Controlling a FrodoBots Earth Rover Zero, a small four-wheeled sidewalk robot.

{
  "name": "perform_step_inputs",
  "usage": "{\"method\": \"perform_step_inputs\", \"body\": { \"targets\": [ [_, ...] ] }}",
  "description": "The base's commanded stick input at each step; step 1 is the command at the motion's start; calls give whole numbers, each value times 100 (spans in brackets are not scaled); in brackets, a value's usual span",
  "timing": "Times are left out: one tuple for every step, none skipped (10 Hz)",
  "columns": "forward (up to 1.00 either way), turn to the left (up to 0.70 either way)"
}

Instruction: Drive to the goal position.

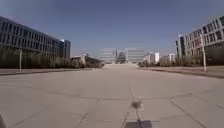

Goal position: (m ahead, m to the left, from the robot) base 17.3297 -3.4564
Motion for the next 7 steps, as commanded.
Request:
{"method": "perform_step_inputs", "body": {
  "targets": [
    [70, 2],
    [70, 0],
    [70, 0],
    [70, 1],
    [70, 2],
    [70, 0],
    [70, 0]
  ]
}}
